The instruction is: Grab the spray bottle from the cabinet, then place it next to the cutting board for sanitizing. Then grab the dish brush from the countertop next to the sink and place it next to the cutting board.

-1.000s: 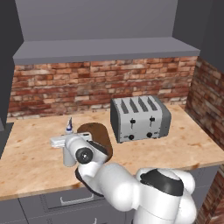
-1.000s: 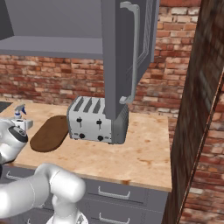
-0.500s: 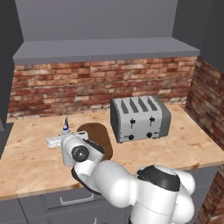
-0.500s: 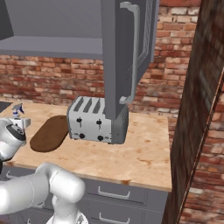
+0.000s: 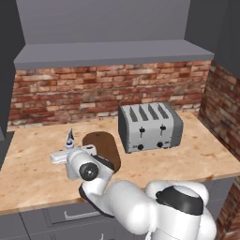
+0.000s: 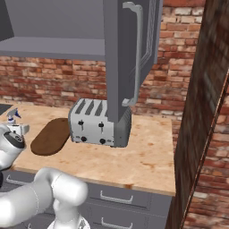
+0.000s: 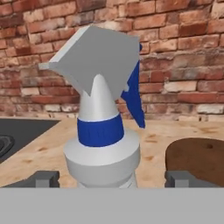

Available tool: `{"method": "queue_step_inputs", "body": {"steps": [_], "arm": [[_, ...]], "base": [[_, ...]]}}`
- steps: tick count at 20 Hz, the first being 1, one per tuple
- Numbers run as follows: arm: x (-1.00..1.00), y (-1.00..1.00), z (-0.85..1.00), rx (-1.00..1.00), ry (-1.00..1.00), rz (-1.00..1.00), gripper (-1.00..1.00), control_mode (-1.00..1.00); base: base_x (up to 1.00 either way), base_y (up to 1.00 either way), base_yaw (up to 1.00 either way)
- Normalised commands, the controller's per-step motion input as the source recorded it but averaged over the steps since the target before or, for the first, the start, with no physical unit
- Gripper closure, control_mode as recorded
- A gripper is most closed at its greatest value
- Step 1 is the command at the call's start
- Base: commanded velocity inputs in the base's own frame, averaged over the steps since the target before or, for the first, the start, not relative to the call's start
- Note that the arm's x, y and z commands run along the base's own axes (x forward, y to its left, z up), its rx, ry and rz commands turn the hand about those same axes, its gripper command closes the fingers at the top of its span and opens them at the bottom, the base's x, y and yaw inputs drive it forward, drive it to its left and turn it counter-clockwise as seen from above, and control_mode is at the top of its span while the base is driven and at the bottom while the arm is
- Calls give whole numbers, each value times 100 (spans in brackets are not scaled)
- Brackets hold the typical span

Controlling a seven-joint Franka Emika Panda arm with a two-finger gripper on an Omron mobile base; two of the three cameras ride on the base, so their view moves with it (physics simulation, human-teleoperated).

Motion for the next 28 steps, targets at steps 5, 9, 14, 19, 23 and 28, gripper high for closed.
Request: {"method": "queue_step_inputs", "body": {"steps": [5, 9, 14, 19, 23, 28], "arm": [[-17, 0, 0, 0, 0, 0, -100, -100], [-20, 0, 0, 0, 0, 0, -100, -100], [-27, 0, 3, 0, -4, 2, -100, -100], [-59, -10, 72, 0, 0, 11, -100, -100], [-50, -14, 98, 0, 3, 1, -100, -100], [-55, -8, 100, -8, 12, -3, -100, -100]], "base": [[0, 0, 0], [0, 0, 0], [0, 0, 0], [0, 0, 0], [0, 0, 0], [0, 0, 0]]}}
